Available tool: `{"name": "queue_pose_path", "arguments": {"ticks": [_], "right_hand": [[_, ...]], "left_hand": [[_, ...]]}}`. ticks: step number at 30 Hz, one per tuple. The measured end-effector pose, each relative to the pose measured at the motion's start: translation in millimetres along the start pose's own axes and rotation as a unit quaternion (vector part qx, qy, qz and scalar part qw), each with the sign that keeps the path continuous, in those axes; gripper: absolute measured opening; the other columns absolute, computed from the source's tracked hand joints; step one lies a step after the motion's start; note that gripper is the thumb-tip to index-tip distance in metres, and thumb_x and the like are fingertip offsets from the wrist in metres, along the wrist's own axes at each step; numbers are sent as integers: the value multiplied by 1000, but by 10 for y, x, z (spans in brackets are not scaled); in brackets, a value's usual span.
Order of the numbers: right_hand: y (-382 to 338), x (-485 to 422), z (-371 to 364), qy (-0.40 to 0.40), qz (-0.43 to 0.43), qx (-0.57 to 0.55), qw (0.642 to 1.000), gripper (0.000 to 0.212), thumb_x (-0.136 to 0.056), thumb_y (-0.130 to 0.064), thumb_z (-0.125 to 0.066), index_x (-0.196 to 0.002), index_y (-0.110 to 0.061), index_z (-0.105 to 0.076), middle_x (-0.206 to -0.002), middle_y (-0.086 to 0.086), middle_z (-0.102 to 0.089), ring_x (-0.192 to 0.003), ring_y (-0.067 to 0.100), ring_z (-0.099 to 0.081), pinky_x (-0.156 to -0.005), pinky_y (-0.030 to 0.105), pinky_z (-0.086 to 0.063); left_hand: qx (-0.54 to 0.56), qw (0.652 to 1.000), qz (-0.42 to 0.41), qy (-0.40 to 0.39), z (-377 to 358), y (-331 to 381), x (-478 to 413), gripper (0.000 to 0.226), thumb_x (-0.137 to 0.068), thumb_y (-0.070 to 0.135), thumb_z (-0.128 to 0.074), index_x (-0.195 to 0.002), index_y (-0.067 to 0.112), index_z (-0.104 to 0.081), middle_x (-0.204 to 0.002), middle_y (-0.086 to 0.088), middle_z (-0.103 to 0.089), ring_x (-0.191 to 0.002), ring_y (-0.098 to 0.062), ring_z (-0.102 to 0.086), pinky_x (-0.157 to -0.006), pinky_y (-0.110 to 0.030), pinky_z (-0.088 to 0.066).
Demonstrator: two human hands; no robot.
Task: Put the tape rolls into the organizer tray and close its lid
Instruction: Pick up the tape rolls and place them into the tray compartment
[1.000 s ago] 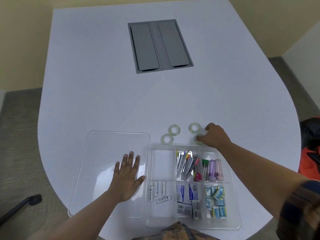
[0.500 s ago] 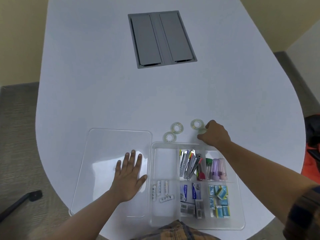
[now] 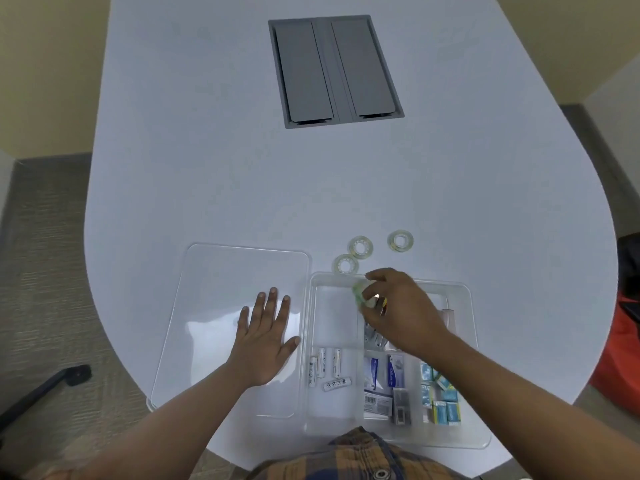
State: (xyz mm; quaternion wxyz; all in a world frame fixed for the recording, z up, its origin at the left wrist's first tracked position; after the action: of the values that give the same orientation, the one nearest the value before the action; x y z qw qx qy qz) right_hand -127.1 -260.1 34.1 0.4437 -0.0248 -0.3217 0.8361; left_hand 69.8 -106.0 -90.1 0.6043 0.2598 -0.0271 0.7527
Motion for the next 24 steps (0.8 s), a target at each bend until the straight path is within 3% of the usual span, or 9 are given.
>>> {"name": "queue_pose_path", "arguments": {"ticks": [5,10,18,24], "right_hand": [[-144,85,-294,-58,29,101,993,22,-87,-37,-65,-105,-26,-70,-103,-4,-55,-99,19,-55,-74,31,-47],[-185,9,-494,-151,28,207,966,38,-83,-3,-58,-115,-23,-65,-110,1,-64,-97,26,-63,-71,34,-48],[-196,-71,-663,-222,24,310,924,35,-70,12,-56,-94,-10,-67,-90,6,-64,-83,27,-64,-58,33,-42],[-238,-52,-690,-227,31,359,904,26,-67,12,-57,-73,-13,-54,-72,4,-57,-66,23,-58,-50,29,-31]], "left_hand": [[0,1000,0,-1,-7,-11,19,75,-93,61,-18,-144,27,26,-151,1,36,-137,-16,38,-110,-41,21],[3,1000,2,5,7,-7,22,76,-89,64,-12,-145,26,22,-153,1,33,-138,-17,35,-112,-41,20],[17,1000,0,16,6,-14,27,75,-90,64,-14,-146,27,20,-154,2,30,-140,-17,32,-112,-41,19],[25,1000,-2,20,-11,-11,29,76,-88,66,-10,-147,27,19,-155,2,29,-140,-17,31,-113,-42,18]]}}
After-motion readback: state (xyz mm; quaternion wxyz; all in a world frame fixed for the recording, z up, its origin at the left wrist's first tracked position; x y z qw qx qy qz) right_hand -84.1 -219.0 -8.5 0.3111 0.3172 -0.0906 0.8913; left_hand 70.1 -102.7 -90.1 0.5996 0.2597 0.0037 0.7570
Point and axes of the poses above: each hand's wrist, its own x-axis away from the middle knuckle, its own z-axis out of the back of the hand, y = z × x, the point moved 5 cm from there along -x, towards the middle knuckle
